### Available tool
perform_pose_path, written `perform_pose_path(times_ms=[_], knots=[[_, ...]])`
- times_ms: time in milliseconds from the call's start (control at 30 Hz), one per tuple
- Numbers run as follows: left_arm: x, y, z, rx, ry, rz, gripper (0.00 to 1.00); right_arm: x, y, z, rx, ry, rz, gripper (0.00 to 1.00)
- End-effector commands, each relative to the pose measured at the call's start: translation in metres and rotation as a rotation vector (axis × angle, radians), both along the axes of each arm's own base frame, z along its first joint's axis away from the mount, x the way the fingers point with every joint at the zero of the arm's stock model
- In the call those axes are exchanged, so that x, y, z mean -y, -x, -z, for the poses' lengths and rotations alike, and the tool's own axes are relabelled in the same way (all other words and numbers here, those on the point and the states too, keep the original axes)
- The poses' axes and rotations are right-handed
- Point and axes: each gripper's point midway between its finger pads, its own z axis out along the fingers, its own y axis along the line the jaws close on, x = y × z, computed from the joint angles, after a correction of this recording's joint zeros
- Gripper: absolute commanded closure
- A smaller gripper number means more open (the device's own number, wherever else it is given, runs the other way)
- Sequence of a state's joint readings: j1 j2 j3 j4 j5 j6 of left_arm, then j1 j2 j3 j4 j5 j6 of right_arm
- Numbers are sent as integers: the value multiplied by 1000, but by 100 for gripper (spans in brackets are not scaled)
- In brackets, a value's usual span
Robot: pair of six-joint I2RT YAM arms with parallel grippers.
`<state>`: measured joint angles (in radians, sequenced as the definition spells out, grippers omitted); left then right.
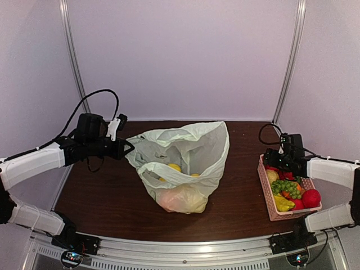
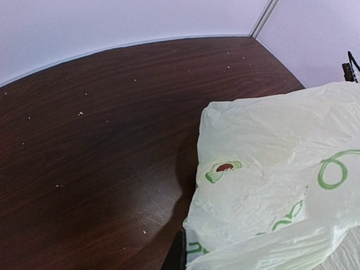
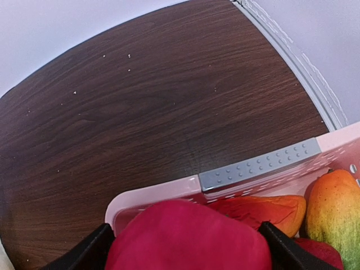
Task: Untie the knot of the plastic bag and take out the fruit
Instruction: Place the fake fruit in the bin.
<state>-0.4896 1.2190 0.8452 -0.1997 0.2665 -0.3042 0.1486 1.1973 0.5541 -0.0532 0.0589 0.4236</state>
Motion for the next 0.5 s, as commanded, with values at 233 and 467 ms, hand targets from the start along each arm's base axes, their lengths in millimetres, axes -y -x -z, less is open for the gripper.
perform_pose_path(times_ms=[233, 467], knots=[[1, -3, -7, 22, 8, 12, 100, 7, 3, -13, 8, 35, 1, 0], [2, -3, -4, 14, 9, 17, 100, 21, 10, -35, 29, 113, 42, 1]])
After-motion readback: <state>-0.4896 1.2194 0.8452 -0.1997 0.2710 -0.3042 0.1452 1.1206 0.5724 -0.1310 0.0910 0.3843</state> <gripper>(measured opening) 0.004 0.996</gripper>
